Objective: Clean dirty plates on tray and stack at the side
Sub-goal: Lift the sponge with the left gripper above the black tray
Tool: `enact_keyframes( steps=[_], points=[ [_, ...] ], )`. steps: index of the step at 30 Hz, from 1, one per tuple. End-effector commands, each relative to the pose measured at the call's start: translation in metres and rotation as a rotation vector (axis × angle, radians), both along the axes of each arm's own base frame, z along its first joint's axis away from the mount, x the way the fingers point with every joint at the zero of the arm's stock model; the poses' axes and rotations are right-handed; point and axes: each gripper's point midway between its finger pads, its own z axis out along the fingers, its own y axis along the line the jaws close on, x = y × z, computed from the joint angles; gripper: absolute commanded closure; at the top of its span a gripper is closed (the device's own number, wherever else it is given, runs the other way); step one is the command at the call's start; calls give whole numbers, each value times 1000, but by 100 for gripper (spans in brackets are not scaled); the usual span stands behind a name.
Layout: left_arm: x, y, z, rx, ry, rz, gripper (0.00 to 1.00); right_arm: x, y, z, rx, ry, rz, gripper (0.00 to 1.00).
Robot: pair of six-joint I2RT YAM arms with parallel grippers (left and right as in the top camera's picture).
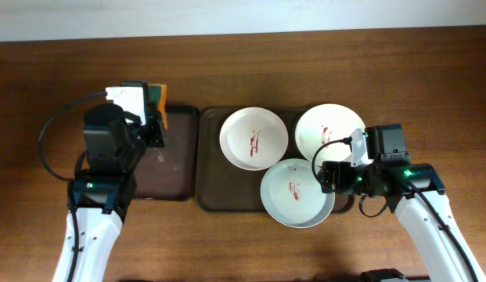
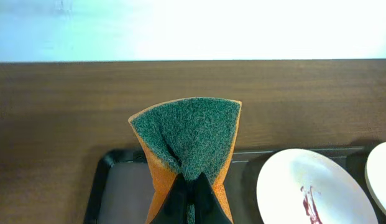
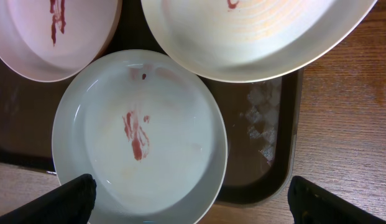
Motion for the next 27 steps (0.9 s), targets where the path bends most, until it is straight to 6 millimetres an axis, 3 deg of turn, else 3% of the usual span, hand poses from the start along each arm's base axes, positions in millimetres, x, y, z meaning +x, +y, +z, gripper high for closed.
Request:
enact_keyframes(
  steps=[1, 6, 27],
  points=[
    [-4, 3, 40, 28, -119, -3, 100, 5, 3, 6, 15, -14, 0, 1],
    [-4, 3, 64, 23, -209, -1, 100, 5, 3, 6, 15, -14, 0, 1],
    [-1, 2, 115, 8, -409, 0, 100, 5, 3, 6, 15, -14, 0, 1]
  ],
)
